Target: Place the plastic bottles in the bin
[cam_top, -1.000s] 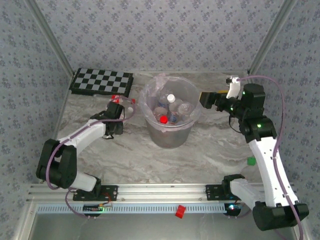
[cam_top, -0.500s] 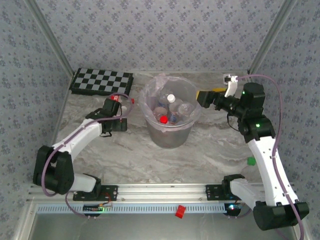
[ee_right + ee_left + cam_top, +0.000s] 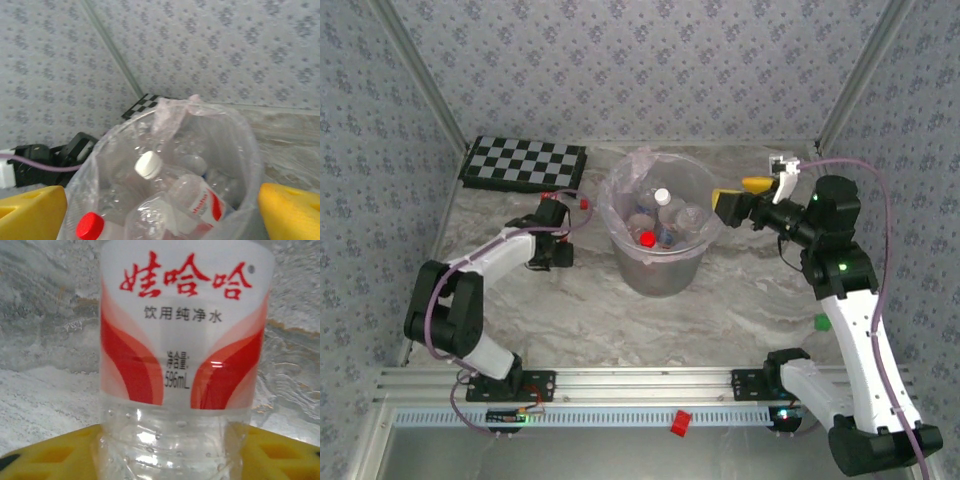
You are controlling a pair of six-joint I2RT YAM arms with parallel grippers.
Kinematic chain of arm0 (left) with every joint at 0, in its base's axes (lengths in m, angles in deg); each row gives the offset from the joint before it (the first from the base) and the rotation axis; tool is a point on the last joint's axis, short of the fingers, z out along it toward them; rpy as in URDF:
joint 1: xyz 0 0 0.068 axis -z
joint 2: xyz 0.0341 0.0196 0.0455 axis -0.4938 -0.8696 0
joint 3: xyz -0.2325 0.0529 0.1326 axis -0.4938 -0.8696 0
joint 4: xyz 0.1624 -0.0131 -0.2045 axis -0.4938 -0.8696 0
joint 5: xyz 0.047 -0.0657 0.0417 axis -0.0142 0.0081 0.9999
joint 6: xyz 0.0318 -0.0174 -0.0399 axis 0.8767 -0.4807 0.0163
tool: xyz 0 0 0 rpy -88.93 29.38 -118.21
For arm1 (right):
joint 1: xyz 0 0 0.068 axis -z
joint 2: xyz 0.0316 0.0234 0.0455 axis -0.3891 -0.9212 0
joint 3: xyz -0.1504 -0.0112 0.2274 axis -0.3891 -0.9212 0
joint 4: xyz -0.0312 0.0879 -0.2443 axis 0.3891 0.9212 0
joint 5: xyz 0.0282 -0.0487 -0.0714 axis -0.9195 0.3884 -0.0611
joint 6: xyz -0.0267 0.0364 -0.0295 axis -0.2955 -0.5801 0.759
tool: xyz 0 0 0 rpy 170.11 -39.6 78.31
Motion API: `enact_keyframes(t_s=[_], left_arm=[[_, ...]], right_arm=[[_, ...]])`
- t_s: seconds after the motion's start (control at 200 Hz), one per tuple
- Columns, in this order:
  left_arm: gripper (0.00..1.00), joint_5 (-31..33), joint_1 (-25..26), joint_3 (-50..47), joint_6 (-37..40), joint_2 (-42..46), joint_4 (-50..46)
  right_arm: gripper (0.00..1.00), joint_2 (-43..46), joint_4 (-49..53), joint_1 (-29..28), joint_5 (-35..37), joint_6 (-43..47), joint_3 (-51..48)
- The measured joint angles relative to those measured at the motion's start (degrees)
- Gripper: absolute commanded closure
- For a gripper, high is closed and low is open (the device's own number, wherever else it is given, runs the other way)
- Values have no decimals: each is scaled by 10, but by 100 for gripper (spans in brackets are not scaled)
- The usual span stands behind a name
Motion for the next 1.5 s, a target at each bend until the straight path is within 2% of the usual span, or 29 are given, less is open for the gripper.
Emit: enact_keyframes(t_s=[0.12, 0.28, 0.395, 0.54, 0.64, 0.81, 1.055, 1.169, 1.289, 1.364, 1.454, 1.499], left_arm=[[44, -3, 16, 22, 5, 40, -38], [44, -3, 41, 69, 12, 123, -92], [52, -2, 55, 90, 14, 194, -105], [63, -3, 80, 97, 14, 287, -105], [71, -23, 101, 83, 15, 357, -68], [72, -95, 133, 23, 15, 455, 46], [69, -108, 230, 18, 49, 420, 106], [69, -95, 266, 26, 71, 382, 105], [69, -83, 274, 38, 86, 382, 109], [69, -75, 276, 46, 91, 381, 112], [69, -65, 276, 47, 92, 381, 112], [69, -59, 276, 47, 92, 381, 112]], right_arm=[[0, -8, -11, -36, -15, 11, 0], [0, -40, -11, -115, -3, 43, 12], [0, -77, -1, -167, 14, 65, 55], [0, -139, -2, -205, 30, 62, 145], [2, -188, -11, -226, 38, 40, 202], [4, -264, -41, -263, 39, -6, 256], [9, -336, -81, -290, 29, -63, 299], [24, -351, -90, -306, 22, -74, 320], [41, -357, -79, -311, 28, -64, 340], [40, -357, -74, -311, 31, -63, 341], [24, -357, -59, -313, 36, -60, 341], [21, -357, -51, -314, 40, -52, 342]])
